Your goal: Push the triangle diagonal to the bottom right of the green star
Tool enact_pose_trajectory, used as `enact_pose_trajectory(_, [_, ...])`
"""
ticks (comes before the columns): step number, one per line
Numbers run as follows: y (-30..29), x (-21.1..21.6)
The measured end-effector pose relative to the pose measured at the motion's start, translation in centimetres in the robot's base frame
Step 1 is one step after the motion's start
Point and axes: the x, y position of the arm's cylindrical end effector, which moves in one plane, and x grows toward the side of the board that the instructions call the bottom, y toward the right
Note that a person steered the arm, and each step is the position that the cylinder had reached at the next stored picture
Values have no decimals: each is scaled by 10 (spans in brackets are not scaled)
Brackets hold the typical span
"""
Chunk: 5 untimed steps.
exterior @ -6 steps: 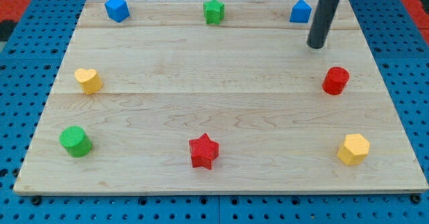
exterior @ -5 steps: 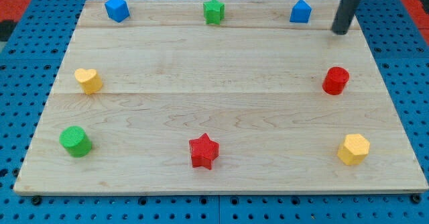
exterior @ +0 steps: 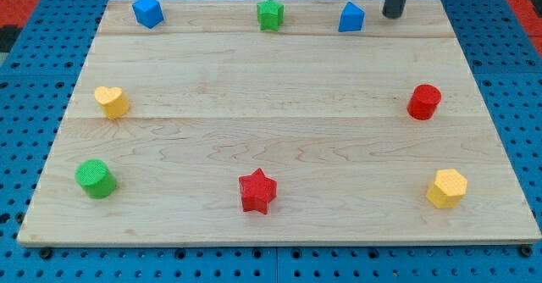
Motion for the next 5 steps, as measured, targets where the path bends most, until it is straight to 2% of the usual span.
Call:
enact_pose_trajectory(2, [-100,-7])
enact_pose_trajectory(3, [-57,26])
enact_pose_trajectory(4, [-19,15])
enact_pose_trajectory(5, [16,48])
